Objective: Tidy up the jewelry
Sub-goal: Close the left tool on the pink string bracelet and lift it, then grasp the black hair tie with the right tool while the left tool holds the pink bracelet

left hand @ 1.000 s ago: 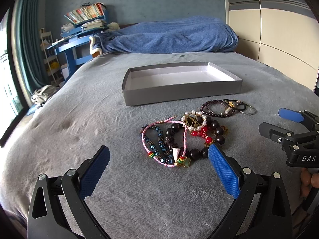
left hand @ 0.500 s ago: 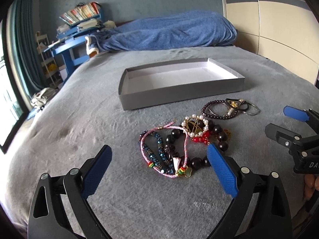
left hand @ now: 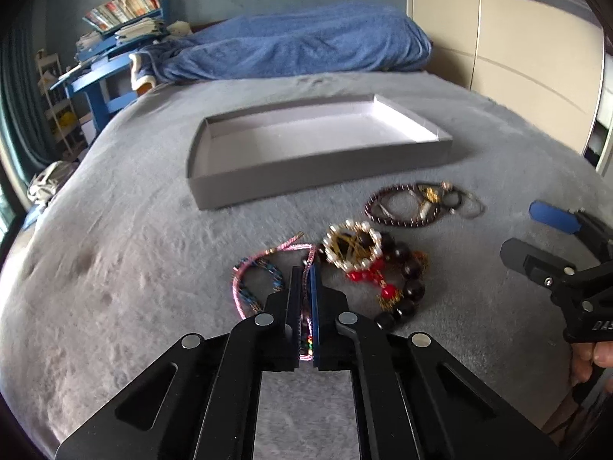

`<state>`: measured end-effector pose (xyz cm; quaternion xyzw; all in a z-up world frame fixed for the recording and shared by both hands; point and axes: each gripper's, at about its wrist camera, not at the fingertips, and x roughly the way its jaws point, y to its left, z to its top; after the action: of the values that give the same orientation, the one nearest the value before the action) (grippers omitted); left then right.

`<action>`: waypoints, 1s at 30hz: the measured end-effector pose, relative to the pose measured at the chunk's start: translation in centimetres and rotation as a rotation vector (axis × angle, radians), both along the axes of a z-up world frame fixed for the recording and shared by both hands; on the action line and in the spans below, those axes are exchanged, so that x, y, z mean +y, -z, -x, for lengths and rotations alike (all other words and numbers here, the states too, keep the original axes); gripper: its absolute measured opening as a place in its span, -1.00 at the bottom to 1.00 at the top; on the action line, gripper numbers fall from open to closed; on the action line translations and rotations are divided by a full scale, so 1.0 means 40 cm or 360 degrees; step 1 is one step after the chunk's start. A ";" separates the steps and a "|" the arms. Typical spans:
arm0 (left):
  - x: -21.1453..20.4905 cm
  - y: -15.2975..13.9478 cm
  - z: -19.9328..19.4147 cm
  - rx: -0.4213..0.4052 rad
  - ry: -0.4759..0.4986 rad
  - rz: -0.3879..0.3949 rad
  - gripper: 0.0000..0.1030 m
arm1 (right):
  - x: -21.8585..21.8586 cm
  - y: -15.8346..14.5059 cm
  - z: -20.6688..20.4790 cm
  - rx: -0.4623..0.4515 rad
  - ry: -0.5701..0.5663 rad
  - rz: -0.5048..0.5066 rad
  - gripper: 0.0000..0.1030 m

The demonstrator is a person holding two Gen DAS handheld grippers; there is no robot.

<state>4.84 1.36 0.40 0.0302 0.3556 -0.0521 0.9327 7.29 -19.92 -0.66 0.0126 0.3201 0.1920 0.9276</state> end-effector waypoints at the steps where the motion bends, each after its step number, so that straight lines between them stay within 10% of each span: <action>1: 0.010 -0.006 -0.001 -0.0013 -0.0008 0.0020 -0.92 | -0.002 -0.002 -0.005 0.0003 -0.0004 -0.0018 0.90; 11: 0.165 -0.036 -0.003 -0.0046 -0.0302 0.0142 -0.92 | 0.007 0.000 -0.108 0.0117 -0.0019 -0.0046 0.89; 30: 0.176 0.023 -0.032 0.0060 -0.0341 0.0178 -0.92 | 0.059 0.042 -0.247 0.0292 -0.0097 0.0041 0.51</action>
<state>6.12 8.40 -0.50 -0.0609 0.3707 0.0276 0.9263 17.15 -17.57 -2.33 0.0086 0.4065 0.2140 0.8882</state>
